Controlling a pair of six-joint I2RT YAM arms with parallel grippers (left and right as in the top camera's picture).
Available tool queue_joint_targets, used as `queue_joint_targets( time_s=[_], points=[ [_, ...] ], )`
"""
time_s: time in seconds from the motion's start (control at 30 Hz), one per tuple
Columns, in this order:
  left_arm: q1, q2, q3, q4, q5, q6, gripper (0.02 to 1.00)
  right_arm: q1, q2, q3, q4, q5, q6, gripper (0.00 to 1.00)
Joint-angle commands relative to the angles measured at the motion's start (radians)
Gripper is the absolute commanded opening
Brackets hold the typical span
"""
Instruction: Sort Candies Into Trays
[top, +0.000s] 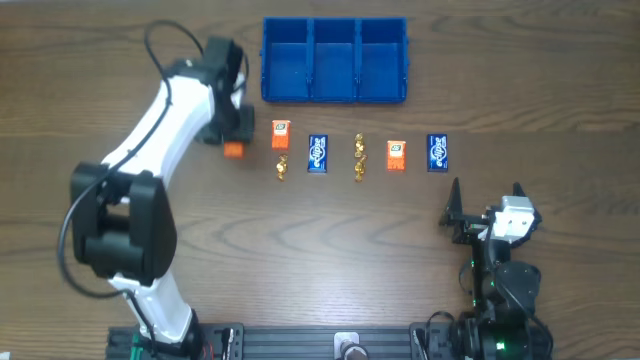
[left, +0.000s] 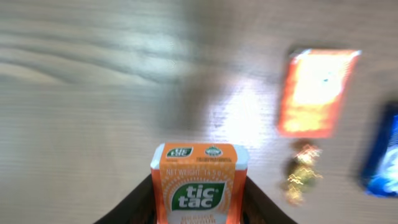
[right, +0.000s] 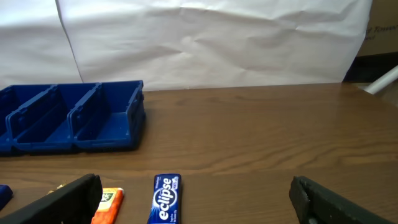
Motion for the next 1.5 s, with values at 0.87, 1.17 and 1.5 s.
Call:
queue_joint_targets(
  time_s=[0.87, 1.17, 1.5],
  points=[
    [-0.159, 0.525, 0.970, -0.098, -0.180, -0.182, 0.334, 0.007, -0.007, -0.001, -0.005, 0.002, -0.005, 0.998],
    [-0.151, 0.530, 0.970, -0.097, -0.196, -0.182, 0.448, 0.007, -0.007, -0.001, -0.005, 0.002, -0.005, 0.998],
    [-0.156, 0.476, 0.970, -0.106, -0.199, -0.180, 0.915, 0.007, -0.007, -0.001, -0.005, 0.002, -0.005, 0.998]
  ],
)
